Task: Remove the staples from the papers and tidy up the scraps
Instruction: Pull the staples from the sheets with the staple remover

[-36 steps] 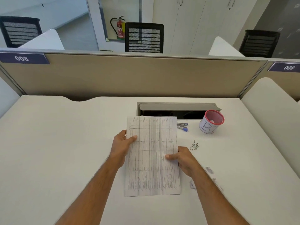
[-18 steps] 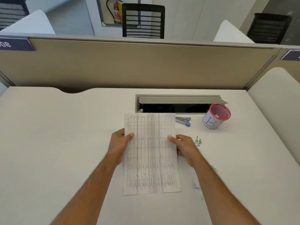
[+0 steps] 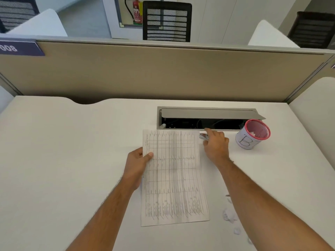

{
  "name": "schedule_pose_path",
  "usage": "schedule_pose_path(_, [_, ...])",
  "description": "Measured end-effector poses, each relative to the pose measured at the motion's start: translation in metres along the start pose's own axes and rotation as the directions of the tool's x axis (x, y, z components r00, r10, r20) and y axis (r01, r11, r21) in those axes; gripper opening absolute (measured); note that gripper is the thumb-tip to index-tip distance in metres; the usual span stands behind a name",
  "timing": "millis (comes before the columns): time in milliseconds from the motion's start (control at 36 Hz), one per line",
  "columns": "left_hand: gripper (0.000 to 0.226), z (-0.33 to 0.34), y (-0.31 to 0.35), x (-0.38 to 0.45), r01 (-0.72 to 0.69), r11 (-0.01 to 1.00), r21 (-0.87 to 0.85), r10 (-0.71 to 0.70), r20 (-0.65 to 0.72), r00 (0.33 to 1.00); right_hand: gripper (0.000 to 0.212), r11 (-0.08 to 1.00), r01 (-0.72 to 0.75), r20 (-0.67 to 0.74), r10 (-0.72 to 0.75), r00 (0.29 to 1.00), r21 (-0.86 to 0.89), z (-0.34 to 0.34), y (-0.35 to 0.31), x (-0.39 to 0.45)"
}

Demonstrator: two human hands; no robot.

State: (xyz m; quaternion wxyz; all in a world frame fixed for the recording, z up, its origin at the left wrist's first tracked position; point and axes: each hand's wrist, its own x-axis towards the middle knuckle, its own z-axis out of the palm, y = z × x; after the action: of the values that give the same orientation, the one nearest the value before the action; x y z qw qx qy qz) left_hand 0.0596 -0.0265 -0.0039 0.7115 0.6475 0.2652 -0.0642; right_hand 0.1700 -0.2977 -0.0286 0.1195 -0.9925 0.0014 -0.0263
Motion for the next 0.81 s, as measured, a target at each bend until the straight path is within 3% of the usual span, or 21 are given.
schedule_pose_path(222, [0.026,-0.005,-0.003,-0.009,-0.008,1.0,0.001,0.008,-0.003,1.0,0.025,0.989,-0.026,-0.037,0.021,0.999,-0.147,0.0,-0.003,-0.005])
schedule_pose_path(306, [0.026,-0.007,-0.004,-0.018,-0.019,1.0,0.013,0.019,-0.002,1.0,0.027,0.999,-0.029,-0.043,0.028,0.999,-0.025,-0.008,-0.008,-0.005])
schedule_pose_path(389, [0.025,-0.008,-0.004,-0.028,-0.03,0.999,0.029,0.031,-0.008,0.999,0.026,0.961,-0.06,-0.112,0.093,0.989,0.271,-0.023,-0.016,-0.005])
schedule_pose_path(500, [0.025,-0.009,-0.002,-0.044,-0.031,0.999,0.027,0.031,-0.014,0.999,0.028,0.753,-0.129,-0.074,0.229,0.971,0.645,-0.052,-0.037,-0.008])
schedule_pose_path(639, [0.024,-0.01,-0.001,-0.062,-0.048,0.997,0.068,0.049,-0.012,0.999,0.037,0.494,-0.104,-0.057,0.3,0.952,0.863,-0.075,-0.067,-0.023])
schedule_pose_path(722, [0.023,-0.01,-0.002,-0.072,-0.059,0.995,0.083,0.059,-0.006,0.998,0.037,0.143,-0.173,0.108,0.374,0.921,0.974,-0.082,-0.084,-0.024])
schedule_pose_path(778, [0.023,-0.01,-0.003,-0.079,-0.067,0.993,0.093,0.068,-0.003,0.998,0.031,-0.117,-0.223,0.25,0.34,0.907,0.968,-0.087,-0.094,-0.026])
schedule_pose_path(806, [0.022,-0.01,-0.005,-0.082,-0.071,0.992,0.102,0.071,-0.004,0.997,0.023,-0.191,-0.242,0.292,0.305,0.906,0.951,-0.09,-0.101,-0.028])
